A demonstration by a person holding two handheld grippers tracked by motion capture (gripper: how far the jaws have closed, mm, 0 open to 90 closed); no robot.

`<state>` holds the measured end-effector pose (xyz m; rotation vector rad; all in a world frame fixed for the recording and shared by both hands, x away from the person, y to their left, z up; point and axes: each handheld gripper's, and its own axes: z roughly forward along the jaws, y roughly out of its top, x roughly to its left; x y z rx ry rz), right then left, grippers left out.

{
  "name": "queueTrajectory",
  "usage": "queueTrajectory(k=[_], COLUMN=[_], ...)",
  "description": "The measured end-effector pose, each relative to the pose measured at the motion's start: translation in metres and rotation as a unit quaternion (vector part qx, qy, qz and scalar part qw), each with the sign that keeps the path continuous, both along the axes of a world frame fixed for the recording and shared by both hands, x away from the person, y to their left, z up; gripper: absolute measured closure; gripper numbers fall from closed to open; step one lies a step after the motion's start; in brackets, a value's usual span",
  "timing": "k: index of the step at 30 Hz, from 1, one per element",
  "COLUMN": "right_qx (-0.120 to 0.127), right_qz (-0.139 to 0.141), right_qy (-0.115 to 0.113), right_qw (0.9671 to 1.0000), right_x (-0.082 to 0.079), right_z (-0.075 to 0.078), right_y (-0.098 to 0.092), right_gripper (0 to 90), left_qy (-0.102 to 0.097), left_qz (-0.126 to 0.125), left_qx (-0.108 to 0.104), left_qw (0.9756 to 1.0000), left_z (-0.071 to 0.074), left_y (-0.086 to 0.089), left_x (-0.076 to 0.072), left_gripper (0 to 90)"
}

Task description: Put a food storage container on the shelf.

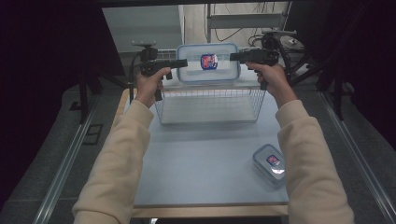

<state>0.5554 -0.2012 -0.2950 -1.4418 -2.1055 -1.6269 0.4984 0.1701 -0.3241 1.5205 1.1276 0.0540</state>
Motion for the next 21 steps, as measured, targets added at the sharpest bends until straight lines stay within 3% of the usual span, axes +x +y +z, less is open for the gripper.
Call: queueTrajectory(k=[3, 4, 6, 7, 10, 15, 19, 21], right_qx=[-0.002, -0.007, -0.014, -0.034, -0.039, -0.044, -0.045, -0.046], right_qz=[-0.013, -0.024, -0.032, -0.053, -0.069, -0.082, -0.077, -0.065], right_qy=[0.012, 0.03, 0.033, 0.02, 0.02, -0.01, -0.027, -0.044], right_qw=[0.9998, 0.9992, 0.9988, 0.9978, 0.9967, 0.9956, 0.9957, 0.9958], right_x=[0.003, 0.007, 0.008, 0.006, 0.003, -0.01, -0.022, -0.035], right_z=[-0.003, -0.007, -0.008, -0.007, -0.007, 0.0, 0.004, 0.005], right_y=[0.002, 0.003, 0.004, 0.007, 0.008, 0.003, -0.006, -0.011], right_gripper=[42.4, 39.0, 39.1, 40.9, 35.8, 35.3, 37.1, 43.4], left_qy=[0.006, 0.006, 0.012, 0.015, 0.015, -0.001, -0.009, -0.013], left_qz=[0.021, 0.026, 0.032, 0.033, 0.038, 0.042, 0.039, 0.037], left_qx=[-0.004, 0.002, 0.012, 0.007, -0.002, 0.001, -0.003, 0.001], left_qw=[0.9998, 0.9996, 0.9993, 0.9993, 0.9992, 0.9991, 0.9992, 0.9992], left_z=[-0.001, -0.002, -0.004, -0.006, -0.007, -0.002, 0.001, 0.001], left_y=[-0.003, -0.003, -0.006, -0.006, -0.008, -0.002, 0.003, 0.004], left_x=[0.005, 0.006, 0.01, 0.012, 0.013, 0.003, -0.009, -0.015], left_gripper=[41.3, 43.4, 42.8, 40.0, 37.7, 34.3, 33.1, 33.2])
